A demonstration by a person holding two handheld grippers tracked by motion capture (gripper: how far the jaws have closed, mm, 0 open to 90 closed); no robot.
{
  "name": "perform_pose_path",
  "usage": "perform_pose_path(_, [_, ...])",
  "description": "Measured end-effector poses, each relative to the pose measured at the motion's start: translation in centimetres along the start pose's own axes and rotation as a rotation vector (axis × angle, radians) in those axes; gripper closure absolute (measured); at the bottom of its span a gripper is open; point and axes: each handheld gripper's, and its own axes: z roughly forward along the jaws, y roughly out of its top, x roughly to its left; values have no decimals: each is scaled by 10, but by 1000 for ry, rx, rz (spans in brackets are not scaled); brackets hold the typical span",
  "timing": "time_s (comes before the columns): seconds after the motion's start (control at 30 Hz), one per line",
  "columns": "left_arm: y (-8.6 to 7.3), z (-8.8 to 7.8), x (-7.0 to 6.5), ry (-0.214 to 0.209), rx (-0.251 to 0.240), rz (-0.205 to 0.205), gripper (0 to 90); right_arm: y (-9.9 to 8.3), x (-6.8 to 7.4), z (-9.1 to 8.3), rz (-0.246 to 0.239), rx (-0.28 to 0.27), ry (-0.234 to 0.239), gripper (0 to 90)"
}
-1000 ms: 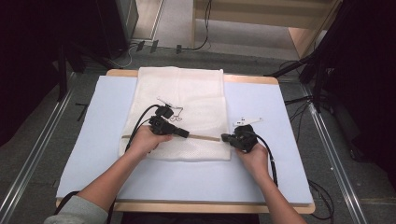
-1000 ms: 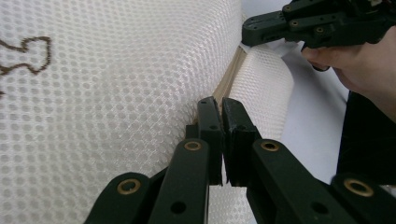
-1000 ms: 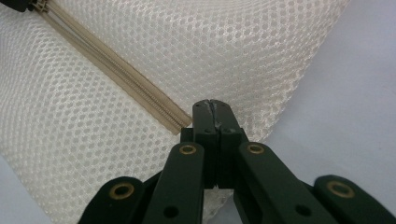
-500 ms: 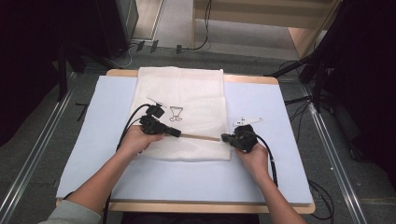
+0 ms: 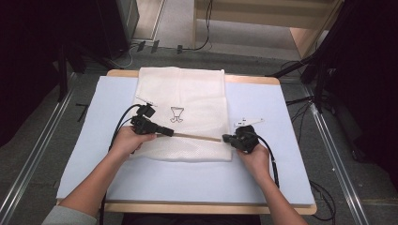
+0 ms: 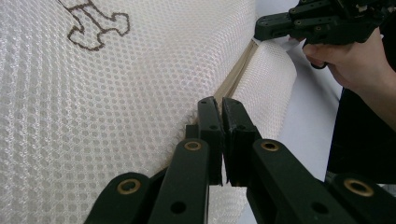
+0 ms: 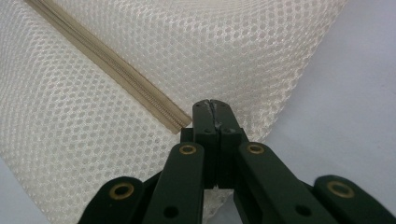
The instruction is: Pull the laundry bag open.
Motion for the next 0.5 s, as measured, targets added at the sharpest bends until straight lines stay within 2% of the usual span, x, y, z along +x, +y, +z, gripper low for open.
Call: perform_pose_path(0.5, [-4,-9,3,-2,5,-8,886,0,-1,0,-1,-1,5,900])
